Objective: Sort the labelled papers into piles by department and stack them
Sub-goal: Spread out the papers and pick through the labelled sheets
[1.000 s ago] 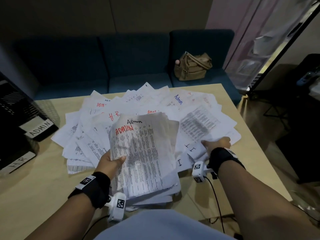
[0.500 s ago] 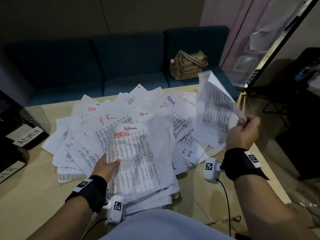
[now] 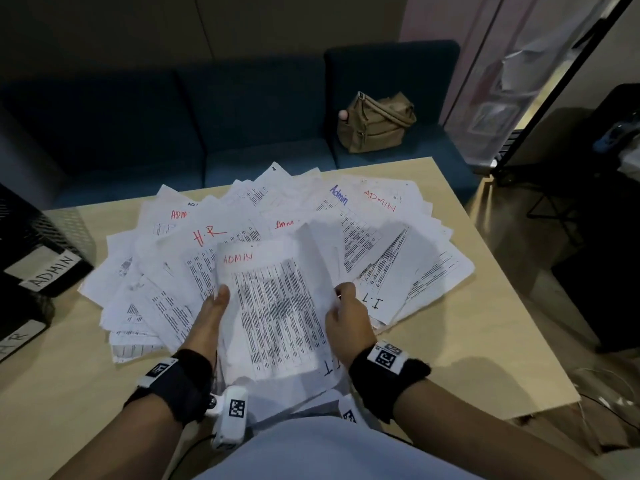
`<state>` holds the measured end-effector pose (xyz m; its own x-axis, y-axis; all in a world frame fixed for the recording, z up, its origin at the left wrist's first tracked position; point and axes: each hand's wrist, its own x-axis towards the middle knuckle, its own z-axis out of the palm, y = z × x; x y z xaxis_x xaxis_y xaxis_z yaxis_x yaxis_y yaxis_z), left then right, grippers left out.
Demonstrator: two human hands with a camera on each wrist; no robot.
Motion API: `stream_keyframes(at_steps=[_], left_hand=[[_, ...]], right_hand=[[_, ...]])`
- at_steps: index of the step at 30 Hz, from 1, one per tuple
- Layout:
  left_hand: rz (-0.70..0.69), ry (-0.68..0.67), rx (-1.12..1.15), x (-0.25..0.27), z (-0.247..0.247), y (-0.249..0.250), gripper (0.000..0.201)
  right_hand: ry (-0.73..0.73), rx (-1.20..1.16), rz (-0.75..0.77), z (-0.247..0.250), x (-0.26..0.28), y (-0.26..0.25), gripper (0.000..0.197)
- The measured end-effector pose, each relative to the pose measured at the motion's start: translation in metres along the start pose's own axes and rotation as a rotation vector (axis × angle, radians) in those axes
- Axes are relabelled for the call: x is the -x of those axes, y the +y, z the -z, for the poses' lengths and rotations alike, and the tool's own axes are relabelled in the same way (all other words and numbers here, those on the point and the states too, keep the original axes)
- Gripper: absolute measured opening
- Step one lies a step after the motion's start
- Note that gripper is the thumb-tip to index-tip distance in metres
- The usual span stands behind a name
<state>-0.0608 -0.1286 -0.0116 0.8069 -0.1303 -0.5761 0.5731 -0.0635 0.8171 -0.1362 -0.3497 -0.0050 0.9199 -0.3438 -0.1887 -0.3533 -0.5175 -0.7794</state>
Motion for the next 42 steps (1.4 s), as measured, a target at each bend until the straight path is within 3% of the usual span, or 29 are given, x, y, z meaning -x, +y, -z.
stream_keyframes(at_steps=[2, 4, 6, 8, 9, 11, 12, 14, 16, 18, 21, 23, 27, 30, 32, 34, 38, 40, 42], left_hand=[[-0.006, 0.050, -0.163, -0.002, -0.002, -0.003, 0.085], [-0.012, 0.120, -0.285, -0.002, -0.006, -0.004, 0.068], [0.005, 0.168, -0.323, -0.004, -0.009, -0.008, 0.047], [0.027, 0.160, -0.294, -0.007, -0.008, -0.012, 0.047], [0.033, 0.153, -0.283, -0.009, -0.007, -0.014, 0.050], [0.033, 0.154, -0.287, -0.012, -0.006, -0.018, 0.051], [0.032, 0.158, -0.296, -0.014, -0.005, -0.020, 0.050], [0.033, 0.158, -0.313, -0.016, -0.004, -0.022, 0.048], [0.042, 0.155, -0.315, -0.018, -0.003, -0.023, 0.052], [0.049, 0.153, -0.310, -0.019, -0.003, -0.024, 0.053], [0.053, 0.153, -0.308, -0.019, -0.002, -0.025, 0.051], [0.048, 0.156, -0.302, -0.019, -0.002, -0.026, 0.053], [0.037, 0.157, -0.287, -0.016, -0.005, -0.025, 0.051], [0.030, 0.157, -0.292, -0.013, -0.006, -0.023, 0.048], [0.033, 0.161, -0.288, -0.013, -0.006, -0.023, 0.047], [0.035, 0.163, -0.286, -0.012, -0.007, -0.022, 0.046], [0.032, 0.161, -0.276, -0.009, -0.009, -0.020, 0.046], [0.020, 0.160, -0.252, -0.008, -0.010, -0.019, 0.042], [-0.004, 0.165, -0.230, -0.006, -0.012, -0.018, 0.038]], right_hand=[[-0.084, 0.045, -0.003, 0.002, -0.004, -0.002, 0.008], [-0.059, 0.041, -0.008, 0.009, -0.019, -0.001, 0.022], [0.187, -0.065, -0.105, 0.023, -0.050, 0.006, 0.031], [0.423, -0.136, -0.296, 0.044, -0.090, 0.021, 0.057], [0.471, -0.138, -0.414, 0.055, -0.106, 0.028, 0.073], [0.414, -0.204, -0.573, 0.068, -0.129, 0.042, 0.094], [0.352, -0.325, -0.590, 0.069, -0.134, 0.044, 0.094], [0.239, -0.550, -0.528, 0.065, -0.139, 0.046, 0.074], [0.209, -0.478, -0.439, 0.060, -0.141, 0.047, 0.035], [0.305, -0.351, -0.435, 0.061, -0.141, 0.048, 0.018], [0.458, 0.001, -0.557, 0.070, -0.139, 0.059, 0.031], [0.413, 0.226, -0.602, 0.076, -0.134, 0.067, 0.036], [0.322, 0.351, -0.557, 0.083, -0.134, 0.071, 0.041], [0.330, 0.259, -0.569, 0.090, -0.138, 0.070, 0.033], [0.355, 0.099, -0.537, 0.091, -0.136, 0.069, 0.007], [0.416, -0.005, -0.458, 0.092, -0.135, 0.070, 0.019], [0.682, -0.252, -0.379, 0.115, -0.115, 0.064, 0.027], [0.728, -0.233, -0.254, 0.133, -0.097, 0.056, 0.030], [0.807, -0.410, -0.074, 0.151, -0.084, 0.044, 0.035]])
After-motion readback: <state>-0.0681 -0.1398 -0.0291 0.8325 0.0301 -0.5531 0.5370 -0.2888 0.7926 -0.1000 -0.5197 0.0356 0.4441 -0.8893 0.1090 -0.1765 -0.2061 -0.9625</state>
